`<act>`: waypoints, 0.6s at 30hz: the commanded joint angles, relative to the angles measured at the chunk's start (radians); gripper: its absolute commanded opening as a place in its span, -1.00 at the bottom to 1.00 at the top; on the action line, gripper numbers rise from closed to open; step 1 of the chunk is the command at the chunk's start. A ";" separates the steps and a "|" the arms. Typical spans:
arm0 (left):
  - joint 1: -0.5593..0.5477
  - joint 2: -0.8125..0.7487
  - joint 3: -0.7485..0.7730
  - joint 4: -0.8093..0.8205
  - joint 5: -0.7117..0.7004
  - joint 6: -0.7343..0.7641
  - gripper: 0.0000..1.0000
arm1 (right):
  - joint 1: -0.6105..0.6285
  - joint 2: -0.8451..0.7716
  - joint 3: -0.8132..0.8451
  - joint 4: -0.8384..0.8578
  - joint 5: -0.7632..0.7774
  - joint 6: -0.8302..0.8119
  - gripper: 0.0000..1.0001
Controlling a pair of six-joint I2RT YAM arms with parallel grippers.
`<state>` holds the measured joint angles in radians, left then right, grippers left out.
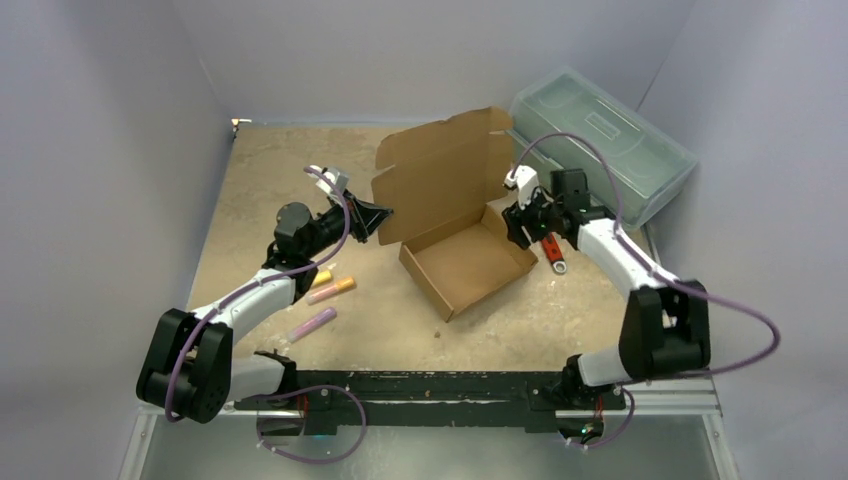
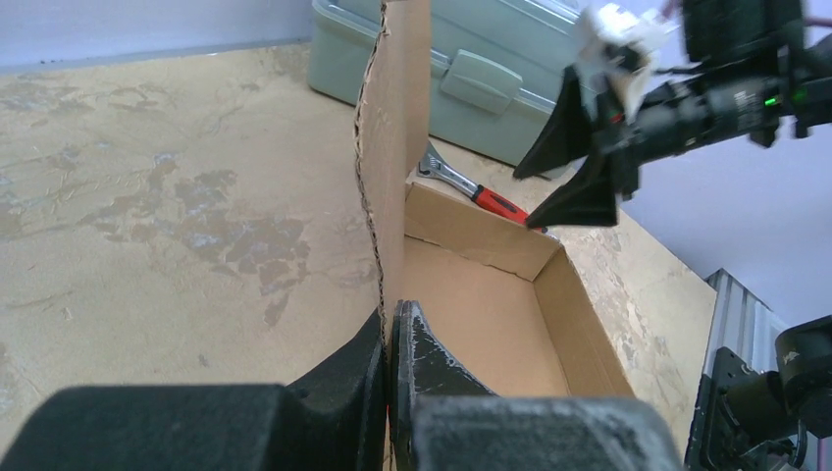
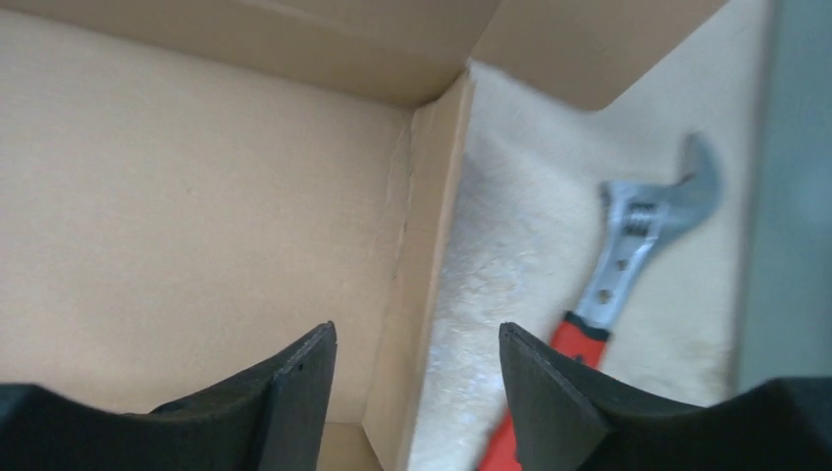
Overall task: Fold the paper box
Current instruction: Fold the paper box at the center of the board.
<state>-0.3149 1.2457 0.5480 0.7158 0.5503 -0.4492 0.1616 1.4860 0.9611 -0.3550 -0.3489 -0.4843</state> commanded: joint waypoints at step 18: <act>-0.004 -0.002 0.034 0.024 0.011 0.034 -1.00 | -0.021 -0.353 -0.088 -0.713 -0.255 -1.249 0.34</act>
<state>-0.3149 1.2461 0.5476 0.7151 0.5503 -0.4305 0.1429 1.1034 0.8410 -0.8402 -0.5667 -1.4014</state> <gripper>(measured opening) 0.009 0.680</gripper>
